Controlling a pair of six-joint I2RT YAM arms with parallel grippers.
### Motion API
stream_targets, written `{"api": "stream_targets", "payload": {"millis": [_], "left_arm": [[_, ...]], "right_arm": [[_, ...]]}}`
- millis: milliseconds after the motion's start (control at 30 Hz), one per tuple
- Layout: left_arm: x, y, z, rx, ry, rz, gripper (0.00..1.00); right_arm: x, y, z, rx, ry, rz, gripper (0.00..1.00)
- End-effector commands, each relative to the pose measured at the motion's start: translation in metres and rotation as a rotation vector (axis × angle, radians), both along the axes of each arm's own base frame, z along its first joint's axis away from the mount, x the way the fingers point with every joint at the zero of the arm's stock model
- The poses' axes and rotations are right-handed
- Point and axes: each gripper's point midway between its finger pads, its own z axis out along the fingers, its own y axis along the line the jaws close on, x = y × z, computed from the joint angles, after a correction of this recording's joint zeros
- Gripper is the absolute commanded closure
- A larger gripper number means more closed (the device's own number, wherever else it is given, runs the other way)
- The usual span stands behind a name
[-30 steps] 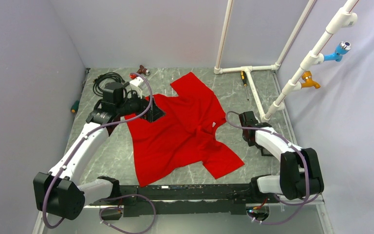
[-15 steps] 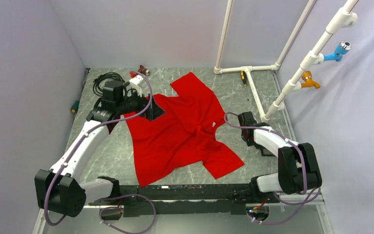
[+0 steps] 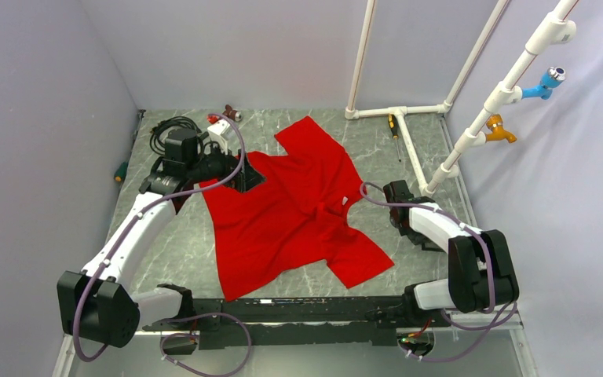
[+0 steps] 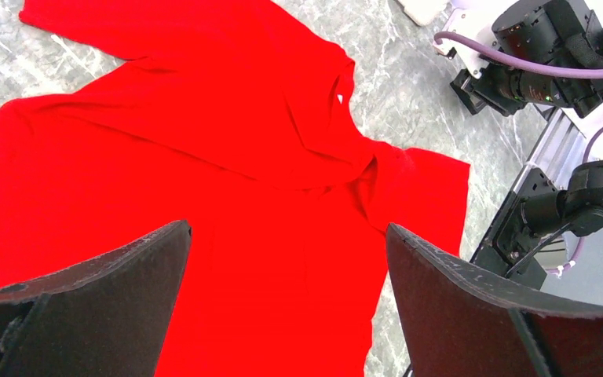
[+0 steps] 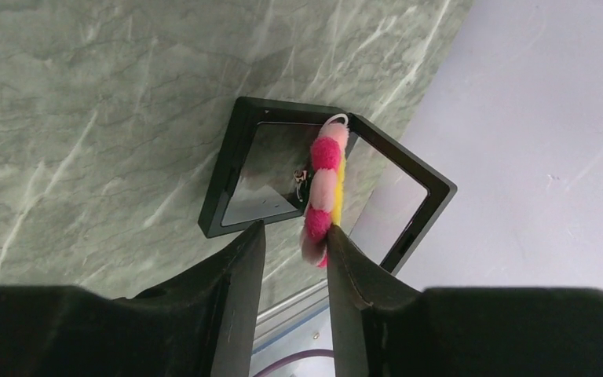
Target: Remove the brooch from the garment
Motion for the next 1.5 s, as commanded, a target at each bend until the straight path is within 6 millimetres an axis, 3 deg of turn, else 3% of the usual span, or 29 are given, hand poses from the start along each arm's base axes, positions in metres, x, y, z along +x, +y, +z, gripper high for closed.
{"api": "stream_targets", "payload": {"millis": [0,200,333,533,633,767,833,1100,1267,1467], "left_arm": [[0.005,-0.004,0.025,-0.029,-0.076,-0.028,0.00],[0.004,-0.005,0.027,-0.039,-0.074,-0.034,0.01],[0.003,-0.006,0.026,-0.039,-0.068,-0.042,0.00],[-0.002,-0.004,0.023,-0.037,-0.039,-0.074,0.01],[-0.001,0.004,0.010,0.028,-0.030,-0.083,0.00],[0.006,0.028,-0.027,0.269,-0.015,-0.126,0.02],[0.011,0.042,-0.041,0.398,-0.030,-0.162,0.04],[0.034,0.096,-0.096,0.785,-0.009,-0.196,0.01],[0.052,0.126,-0.128,0.926,0.067,-0.194,0.01],[0.109,0.161,-0.143,0.958,0.142,-0.061,0.15]], "right_arm": [[0.007,0.007,0.008,0.047,-0.002,0.005,0.61],[0.007,0.015,0.008,0.092,0.011,0.029,0.44],[0.010,0.023,0.014,0.128,0.003,0.046,0.39],[0.030,0.047,0.043,0.261,-0.058,0.091,0.24],[0.041,0.066,0.060,0.355,-0.058,0.156,0.19],[0.062,0.096,0.081,0.497,-0.076,0.277,0.15],[0.076,0.110,0.087,0.547,-0.088,0.319,0.15],[0.129,0.162,0.063,0.703,0.017,0.380,0.21],[0.165,0.178,0.052,0.738,0.021,0.397,0.30],[0.223,0.189,0.043,0.716,-0.042,0.436,0.35]]}}
